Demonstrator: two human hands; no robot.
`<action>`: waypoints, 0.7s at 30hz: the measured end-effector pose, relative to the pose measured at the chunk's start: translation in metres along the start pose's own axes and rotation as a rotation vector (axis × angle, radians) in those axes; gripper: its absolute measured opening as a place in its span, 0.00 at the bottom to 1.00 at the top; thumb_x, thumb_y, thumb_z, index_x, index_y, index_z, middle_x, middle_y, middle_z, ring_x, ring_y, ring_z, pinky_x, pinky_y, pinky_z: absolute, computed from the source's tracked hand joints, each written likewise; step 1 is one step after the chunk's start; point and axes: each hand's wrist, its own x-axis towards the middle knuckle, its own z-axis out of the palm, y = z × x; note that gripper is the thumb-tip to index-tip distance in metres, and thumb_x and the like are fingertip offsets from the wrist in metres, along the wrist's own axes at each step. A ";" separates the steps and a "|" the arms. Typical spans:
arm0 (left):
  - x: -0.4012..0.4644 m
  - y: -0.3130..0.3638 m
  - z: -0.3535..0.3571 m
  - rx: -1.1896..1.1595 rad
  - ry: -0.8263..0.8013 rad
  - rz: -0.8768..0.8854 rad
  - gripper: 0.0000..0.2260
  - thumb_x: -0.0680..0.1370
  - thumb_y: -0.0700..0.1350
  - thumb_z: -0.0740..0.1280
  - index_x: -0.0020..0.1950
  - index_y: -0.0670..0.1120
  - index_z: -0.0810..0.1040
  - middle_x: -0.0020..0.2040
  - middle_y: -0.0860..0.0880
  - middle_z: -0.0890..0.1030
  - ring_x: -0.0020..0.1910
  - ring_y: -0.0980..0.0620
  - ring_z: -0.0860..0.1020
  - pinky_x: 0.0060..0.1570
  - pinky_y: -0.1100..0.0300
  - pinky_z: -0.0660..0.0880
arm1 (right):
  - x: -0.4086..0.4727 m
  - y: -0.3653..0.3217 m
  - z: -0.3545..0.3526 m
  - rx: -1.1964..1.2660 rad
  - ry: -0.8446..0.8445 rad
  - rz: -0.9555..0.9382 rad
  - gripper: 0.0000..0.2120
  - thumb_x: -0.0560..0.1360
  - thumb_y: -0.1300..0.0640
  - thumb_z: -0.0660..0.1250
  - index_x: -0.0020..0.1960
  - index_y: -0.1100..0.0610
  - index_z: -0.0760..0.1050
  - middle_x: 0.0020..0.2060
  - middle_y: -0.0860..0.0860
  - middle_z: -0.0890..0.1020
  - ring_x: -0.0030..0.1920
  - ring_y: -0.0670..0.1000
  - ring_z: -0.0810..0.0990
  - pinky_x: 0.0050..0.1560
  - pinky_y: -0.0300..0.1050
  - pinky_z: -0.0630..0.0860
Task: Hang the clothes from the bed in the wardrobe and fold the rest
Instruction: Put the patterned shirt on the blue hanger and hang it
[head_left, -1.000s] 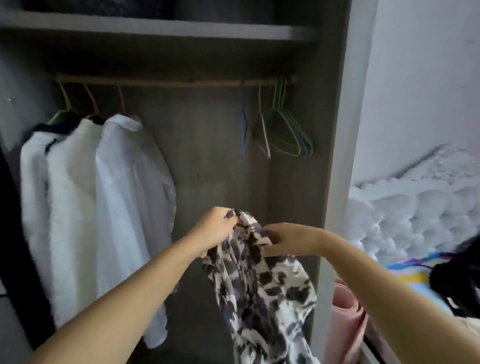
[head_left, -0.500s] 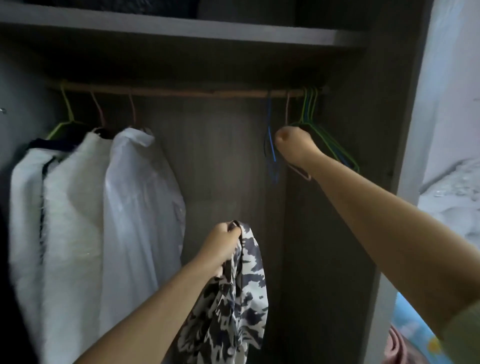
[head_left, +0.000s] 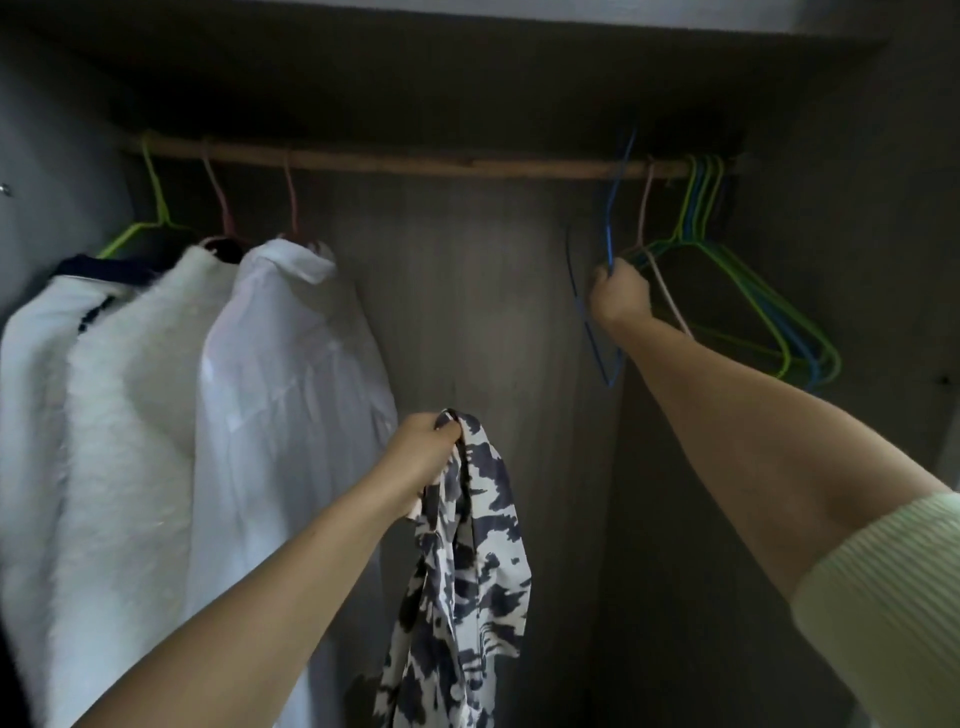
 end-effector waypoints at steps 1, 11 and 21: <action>0.002 -0.002 0.001 -0.009 -0.002 -0.008 0.08 0.79 0.43 0.60 0.46 0.42 0.77 0.39 0.41 0.76 0.37 0.48 0.75 0.39 0.59 0.67 | -0.005 0.002 0.000 0.048 0.024 -0.035 0.15 0.82 0.60 0.53 0.63 0.67 0.71 0.61 0.64 0.76 0.62 0.61 0.74 0.58 0.47 0.69; -0.031 -0.012 0.006 0.100 -0.108 -0.019 0.06 0.74 0.46 0.61 0.40 0.47 0.74 0.32 0.45 0.69 0.31 0.50 0.66 0.35 0.57 0.59 | -0.163 0.064 -0.013 0.534 0.175 0.143 0.14 0.72 0.39 0.62 0.45 0.48 0.79 0.30 0.43 0.75 0.35 0.48 0.74 0.38 0.47 0.70; -0.118 -0.065 0.030 0.295 -0.329 -0.089 0.15 0.75 0.51 0.65 0.31 0.45 0.71 0.23 0.51 0.64 0.26 0.50 0.65 0.31 0.58 0.60 | -0.372 0.065 -0.077 1.043 0.328 0.369 0.16 0.81 0.51 0.58 0.44 0.51 0.83 0.20 0.46 0.57 0.20 0.44 0.55 0.24 0.35 0.51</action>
